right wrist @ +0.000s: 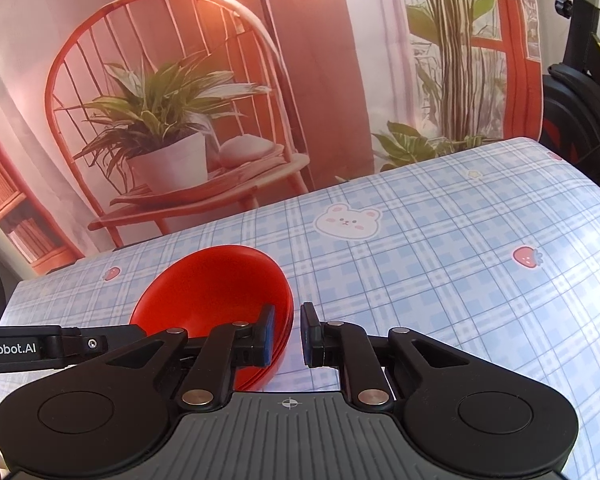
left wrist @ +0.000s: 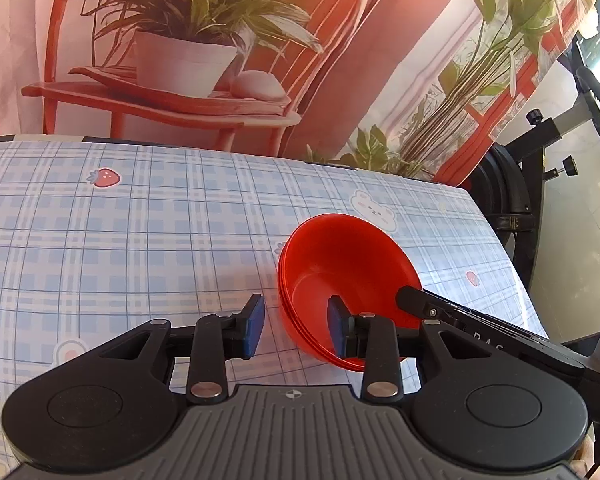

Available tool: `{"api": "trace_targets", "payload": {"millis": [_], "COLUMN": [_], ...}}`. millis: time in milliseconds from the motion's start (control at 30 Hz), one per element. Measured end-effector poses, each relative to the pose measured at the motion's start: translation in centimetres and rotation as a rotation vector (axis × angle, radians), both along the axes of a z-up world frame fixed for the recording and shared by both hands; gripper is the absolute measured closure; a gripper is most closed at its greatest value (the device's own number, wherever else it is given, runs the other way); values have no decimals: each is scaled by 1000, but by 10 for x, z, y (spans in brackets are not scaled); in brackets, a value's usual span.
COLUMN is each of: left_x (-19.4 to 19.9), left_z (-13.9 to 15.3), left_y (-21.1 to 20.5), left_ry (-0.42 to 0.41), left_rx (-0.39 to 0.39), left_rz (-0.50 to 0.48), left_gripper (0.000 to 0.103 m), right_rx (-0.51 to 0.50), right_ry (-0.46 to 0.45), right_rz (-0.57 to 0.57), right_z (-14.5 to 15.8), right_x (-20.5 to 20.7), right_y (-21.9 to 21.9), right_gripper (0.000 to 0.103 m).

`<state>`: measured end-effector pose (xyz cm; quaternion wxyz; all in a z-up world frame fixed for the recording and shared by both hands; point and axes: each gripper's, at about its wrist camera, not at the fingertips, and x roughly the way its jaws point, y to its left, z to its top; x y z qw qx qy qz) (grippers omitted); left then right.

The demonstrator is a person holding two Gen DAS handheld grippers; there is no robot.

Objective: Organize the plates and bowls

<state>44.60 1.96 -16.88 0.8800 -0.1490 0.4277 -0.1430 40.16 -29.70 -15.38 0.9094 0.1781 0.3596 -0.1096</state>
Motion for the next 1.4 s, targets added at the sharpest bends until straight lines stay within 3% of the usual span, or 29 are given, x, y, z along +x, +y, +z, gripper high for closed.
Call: {"api": "trace_targets", "payload": {"millis": [233, 500, 767, 1400], "left_x": [8, 12, 14, 10], "left_z": [-10, -21, -23, -16], "left_y": [3, 5, 4, 2], "left_ry": [17, 37, 33, 13], "left_rx": [-57, -99, -93, -59], "left_rz": [34, 56, 46, 41], "left_gripper": [69, 70, 86, 86], "right_rx": [99, 123, 127, 123], "right_ry": [-7, -2, 0, 10], "right_rz": [-13, -12, -5, 3], "right_z": [-11, -16, -16, -11], "right_x": [2, 7, 8, 6], "right_y": [-10, -11, -12, -9], "right_gripper": [89, 89, 91, 92]}}
